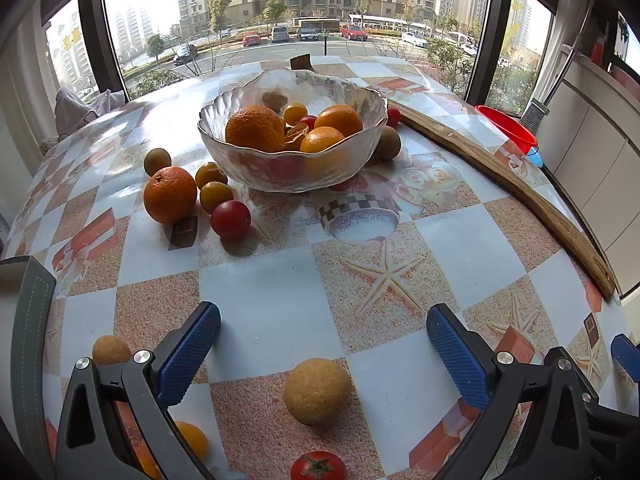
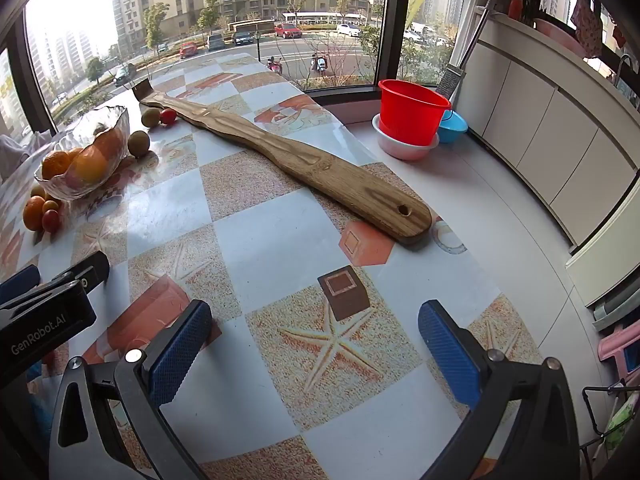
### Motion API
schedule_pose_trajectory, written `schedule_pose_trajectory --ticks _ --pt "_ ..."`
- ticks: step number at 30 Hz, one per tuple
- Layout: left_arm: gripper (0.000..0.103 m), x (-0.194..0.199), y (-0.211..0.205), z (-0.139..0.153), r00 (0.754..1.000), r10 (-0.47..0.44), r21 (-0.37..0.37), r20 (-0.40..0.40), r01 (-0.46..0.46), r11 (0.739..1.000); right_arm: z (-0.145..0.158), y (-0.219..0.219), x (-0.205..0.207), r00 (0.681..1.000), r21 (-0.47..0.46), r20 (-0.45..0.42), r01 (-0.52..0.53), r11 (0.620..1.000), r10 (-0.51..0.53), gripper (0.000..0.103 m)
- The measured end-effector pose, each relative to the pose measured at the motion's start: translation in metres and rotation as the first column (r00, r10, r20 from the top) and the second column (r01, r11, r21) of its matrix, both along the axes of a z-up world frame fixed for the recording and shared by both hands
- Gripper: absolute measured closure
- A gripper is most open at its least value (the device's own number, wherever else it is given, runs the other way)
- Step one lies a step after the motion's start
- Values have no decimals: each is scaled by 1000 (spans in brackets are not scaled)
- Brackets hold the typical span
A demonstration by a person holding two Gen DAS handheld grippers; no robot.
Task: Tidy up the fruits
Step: 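Move both tools toward the brown round fruits on the table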
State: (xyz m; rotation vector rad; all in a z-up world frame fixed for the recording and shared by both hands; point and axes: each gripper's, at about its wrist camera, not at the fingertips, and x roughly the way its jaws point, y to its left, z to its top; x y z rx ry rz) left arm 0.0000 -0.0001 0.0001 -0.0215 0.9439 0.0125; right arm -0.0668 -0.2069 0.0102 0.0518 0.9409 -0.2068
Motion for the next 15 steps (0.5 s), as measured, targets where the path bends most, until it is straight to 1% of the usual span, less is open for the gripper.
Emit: schedule_pose_trajectory --ticks 2,5,6,8,10,12,13,15 --pt "0 3 0 1 999 -17 0 -29 17 1000 2 1 3 1000 -1 -30 0 1000 0 0" --pt "0 7 1 6 992 -49 6 -120 50 999 6 3 12 993 3 -121 -1 1000 1 0" --pt "0 4 3 11 991 -53 8 -123 55 998 7 4 14 988 4 -152 -4 1000 4 0" --pt "0 1 9 29 993 -65 0 -98 66 998 7 6 20 979 13 -203 -15 1000 17 0" --pt "0 -11 19 50 996 -71 -14 -51 70 997 16 15 17 974 38 -222 -27 999 35 0" --pt "0 -22 34 66 998 -66 -15 -21 66 998 23 24 13 973 61 -225 -40 997 53 0" --pt "0 -25 42 69 998 -62 -29 -24 61 998 24 28 10 972 72 -225 -46 996 61 0" --pt "0 -30 64 71 997 -37 -46 -71 34 998 31 38 6 970 101 -231 -60 993 83 0"
